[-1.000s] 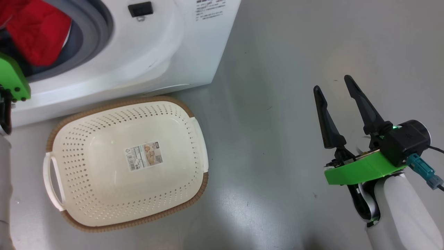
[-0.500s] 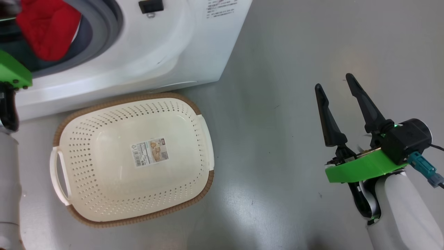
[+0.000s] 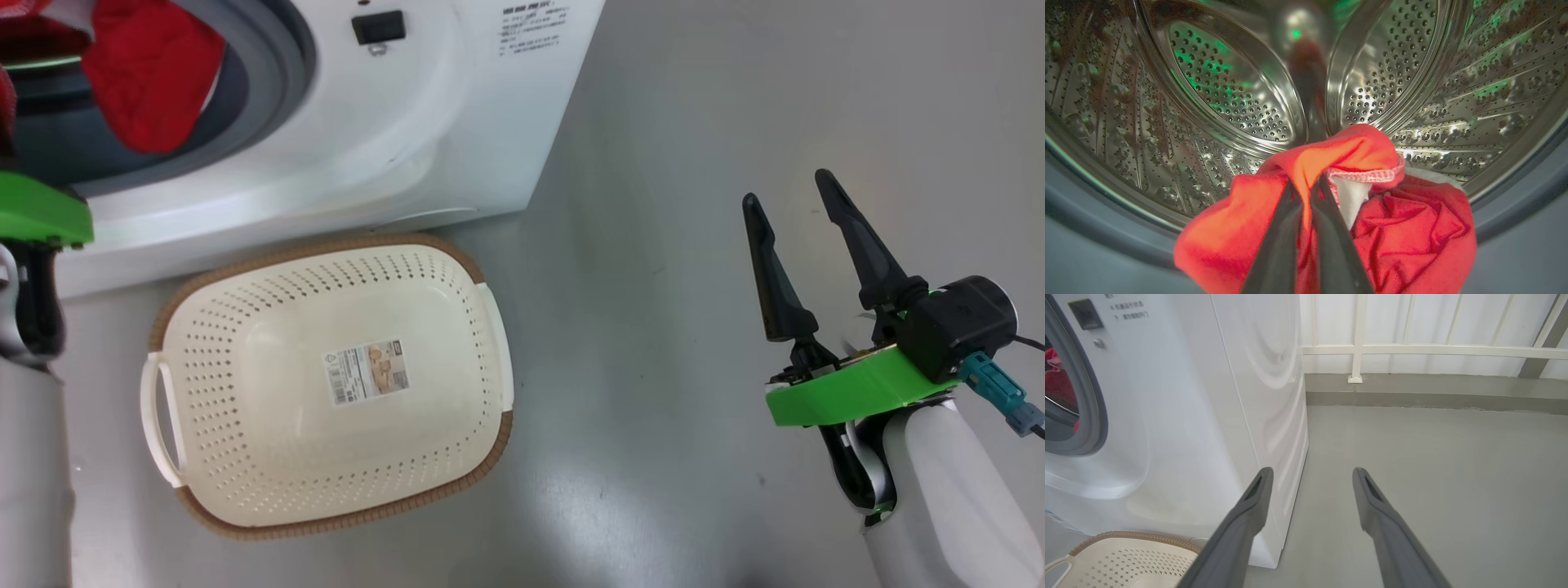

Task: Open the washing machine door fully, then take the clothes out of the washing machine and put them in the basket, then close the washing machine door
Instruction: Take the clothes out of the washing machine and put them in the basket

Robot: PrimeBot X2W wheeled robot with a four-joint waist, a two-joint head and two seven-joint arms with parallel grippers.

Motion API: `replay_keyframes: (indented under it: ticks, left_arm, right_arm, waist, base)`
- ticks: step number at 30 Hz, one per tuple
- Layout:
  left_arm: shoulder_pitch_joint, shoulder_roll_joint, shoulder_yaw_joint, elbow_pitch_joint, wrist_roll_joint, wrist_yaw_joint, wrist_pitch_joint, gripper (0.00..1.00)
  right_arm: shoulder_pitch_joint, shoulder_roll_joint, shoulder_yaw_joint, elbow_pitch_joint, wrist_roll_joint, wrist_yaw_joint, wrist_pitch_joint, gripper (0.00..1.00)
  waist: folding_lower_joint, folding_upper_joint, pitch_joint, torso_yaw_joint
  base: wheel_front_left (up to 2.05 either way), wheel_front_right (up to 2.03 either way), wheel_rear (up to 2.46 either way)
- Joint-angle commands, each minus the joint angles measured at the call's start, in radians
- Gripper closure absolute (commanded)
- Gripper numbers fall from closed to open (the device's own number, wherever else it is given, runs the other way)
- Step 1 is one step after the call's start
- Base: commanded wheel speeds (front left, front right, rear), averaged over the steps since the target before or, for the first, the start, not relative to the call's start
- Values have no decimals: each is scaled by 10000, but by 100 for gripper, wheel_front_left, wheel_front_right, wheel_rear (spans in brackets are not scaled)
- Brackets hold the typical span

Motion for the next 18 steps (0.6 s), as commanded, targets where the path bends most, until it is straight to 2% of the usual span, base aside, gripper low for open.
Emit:
replay_keyframes:
  ticks: [1, 11, 18]
  left_arm:
    - [380, 419, 293, -548, -14, -62, -117, 100]
    - [2529, -133, 774, -2885, 18, -53, -121, 100]
    - [3851, -303, 931, -3779, 27, -63, -121, 100]
  right_arm:
    - [180, 4, 149, -189, 43, 62, -63, 0]
    - [553, -28, 167, -17, 46, 62, -63, 0]
    - [1006, -75, 110, 117, 46, 62, -63, 0]
  waist:
    - [0, 0, -159, 31]
    - [0, 0, -1466, 76]
    - [0, 0, -2536, 72]
  base:
    - [0, 0, 0]
    - [0, 0, 0]
    - [0, 0, 0]
